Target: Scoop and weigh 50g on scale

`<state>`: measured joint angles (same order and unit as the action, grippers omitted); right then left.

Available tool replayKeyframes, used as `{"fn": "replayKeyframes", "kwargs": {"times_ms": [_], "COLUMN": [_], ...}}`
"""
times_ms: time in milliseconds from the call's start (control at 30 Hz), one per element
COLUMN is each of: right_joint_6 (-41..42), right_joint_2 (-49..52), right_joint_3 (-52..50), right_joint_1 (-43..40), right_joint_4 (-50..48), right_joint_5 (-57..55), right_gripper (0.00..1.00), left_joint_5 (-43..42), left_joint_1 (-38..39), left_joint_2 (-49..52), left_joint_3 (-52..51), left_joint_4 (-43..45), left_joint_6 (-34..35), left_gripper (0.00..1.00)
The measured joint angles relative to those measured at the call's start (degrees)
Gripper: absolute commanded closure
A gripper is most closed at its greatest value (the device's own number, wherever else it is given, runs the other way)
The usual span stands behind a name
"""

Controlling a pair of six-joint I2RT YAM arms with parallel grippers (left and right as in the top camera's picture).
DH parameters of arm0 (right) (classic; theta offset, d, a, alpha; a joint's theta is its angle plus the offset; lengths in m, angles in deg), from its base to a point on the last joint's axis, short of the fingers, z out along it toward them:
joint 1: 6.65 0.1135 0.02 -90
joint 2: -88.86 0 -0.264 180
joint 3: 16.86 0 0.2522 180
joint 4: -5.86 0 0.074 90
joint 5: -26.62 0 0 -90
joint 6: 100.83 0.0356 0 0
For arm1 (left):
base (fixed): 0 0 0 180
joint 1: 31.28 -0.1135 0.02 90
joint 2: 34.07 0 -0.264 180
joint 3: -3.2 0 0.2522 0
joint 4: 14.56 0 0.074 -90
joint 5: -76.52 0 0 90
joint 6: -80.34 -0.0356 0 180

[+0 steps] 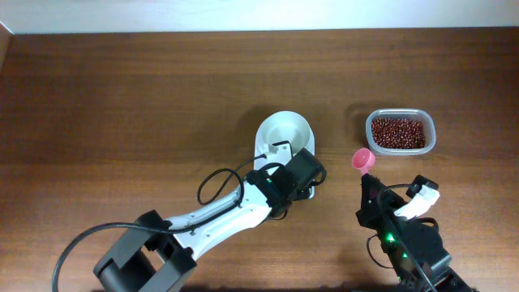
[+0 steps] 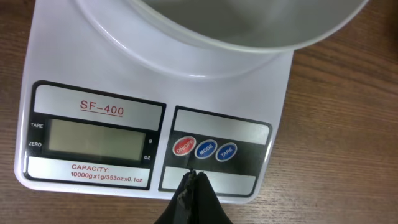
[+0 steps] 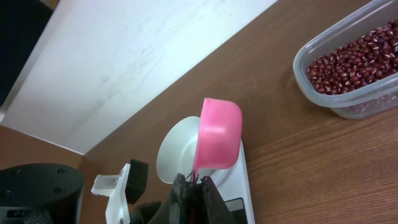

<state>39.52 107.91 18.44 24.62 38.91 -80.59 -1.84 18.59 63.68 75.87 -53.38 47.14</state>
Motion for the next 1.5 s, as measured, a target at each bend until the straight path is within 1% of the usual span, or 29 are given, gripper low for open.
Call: {"fn": "replayKeyframes", "kwargs": {"times_ms": [200,533,767,967,1100,1200,1500], "right_joint_6": [0.02,0.04,0.02,0.02,0.04,0.02,0.02], "right_joint_2": [0.0,0.0,0.0,0.0,0.0,0.0,0.0], "right_joint_3": [0.0,0.0,0.0,0.0,0.0,0.0,0.0], "right_joint_1": [-0.02,-0.02,-0.02,0.0,-0.02,-0.02,-0.02], "right_joint_4": [-0.02,-0.02,0.0,-0.02,-0.02,0.0,0.0], "right_joint_5": [-0.59,-0.59,-0.61,-0.61,-0.61,-0.63,-0.79], "right_gripper": [0.96,0.96,0.96,0.96,0.96,0.96,0.96], "left_joint_5": [0.7,1.53,1.53,1.95,2.16,2.27,2.36], "left_joint_1": [0.0,-0.17,-0.44,-0.44,-0.44,-0.44,-0.44], "left_joint_2": [3.1,4.92,5.05,5.77,5.88,6.1,6.29], "left_joint_3": [0.0,0.0,0.0,0.0,0.0,0.0,0.0], "left_joint_4": [2.29,3.87,3.91,4.57,4.72,5.33,4.96], "left_joint_6": [-0.02,0.02,1.29,1.51,1.51,1.53,3.32], "left_gripper": [1.0,1.0,0.99,1.0,0.98,1.0,1.0]}}
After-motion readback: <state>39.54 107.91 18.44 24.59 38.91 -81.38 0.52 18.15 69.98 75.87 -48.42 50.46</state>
